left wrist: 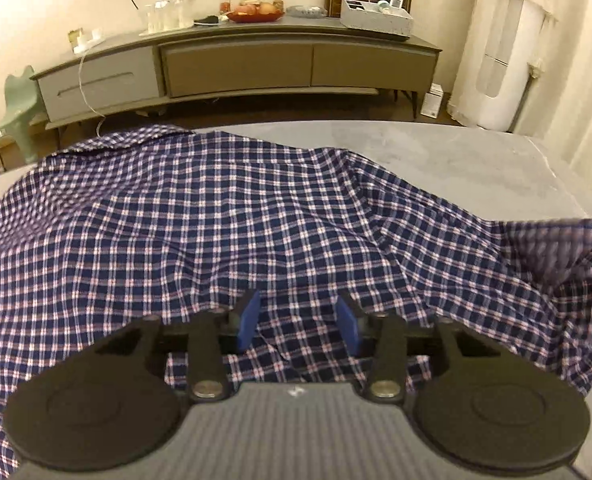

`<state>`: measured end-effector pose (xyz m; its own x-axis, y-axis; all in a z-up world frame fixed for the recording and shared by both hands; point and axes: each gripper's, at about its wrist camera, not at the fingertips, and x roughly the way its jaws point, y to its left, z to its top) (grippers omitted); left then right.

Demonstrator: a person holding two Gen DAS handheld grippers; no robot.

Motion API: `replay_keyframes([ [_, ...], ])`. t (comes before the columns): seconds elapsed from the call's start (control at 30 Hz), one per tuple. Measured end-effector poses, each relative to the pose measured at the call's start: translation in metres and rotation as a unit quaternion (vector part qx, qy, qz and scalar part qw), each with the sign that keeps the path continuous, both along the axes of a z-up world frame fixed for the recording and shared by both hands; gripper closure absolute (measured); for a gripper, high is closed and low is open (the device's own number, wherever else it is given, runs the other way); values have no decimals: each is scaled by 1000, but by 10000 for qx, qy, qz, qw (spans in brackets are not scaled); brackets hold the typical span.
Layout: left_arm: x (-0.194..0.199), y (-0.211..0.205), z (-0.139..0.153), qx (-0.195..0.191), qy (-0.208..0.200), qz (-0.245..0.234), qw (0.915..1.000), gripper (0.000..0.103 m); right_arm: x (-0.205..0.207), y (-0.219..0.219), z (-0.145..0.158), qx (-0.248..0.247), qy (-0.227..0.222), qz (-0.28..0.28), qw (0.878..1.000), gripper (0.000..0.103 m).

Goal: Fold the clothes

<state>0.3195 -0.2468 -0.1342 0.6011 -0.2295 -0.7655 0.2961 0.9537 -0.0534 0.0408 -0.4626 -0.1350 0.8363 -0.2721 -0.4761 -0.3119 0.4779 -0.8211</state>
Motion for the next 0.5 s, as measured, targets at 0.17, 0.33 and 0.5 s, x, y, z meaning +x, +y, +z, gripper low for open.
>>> replay_keyframes([
  [0.17,-13,7,3,-457,252,-114,9986,58,-32,-47,51,2775,440,-892,9556,40],
  [0.33,-33,1,14,-649,245,-379,9969,58,-24,-135,74,5584,-132,-2262,7980,34],
  [0.5,-51,-9,26,-781,189,-743,9940,57,-18,-155,34,5576,-53,-2975,7749,38],
])
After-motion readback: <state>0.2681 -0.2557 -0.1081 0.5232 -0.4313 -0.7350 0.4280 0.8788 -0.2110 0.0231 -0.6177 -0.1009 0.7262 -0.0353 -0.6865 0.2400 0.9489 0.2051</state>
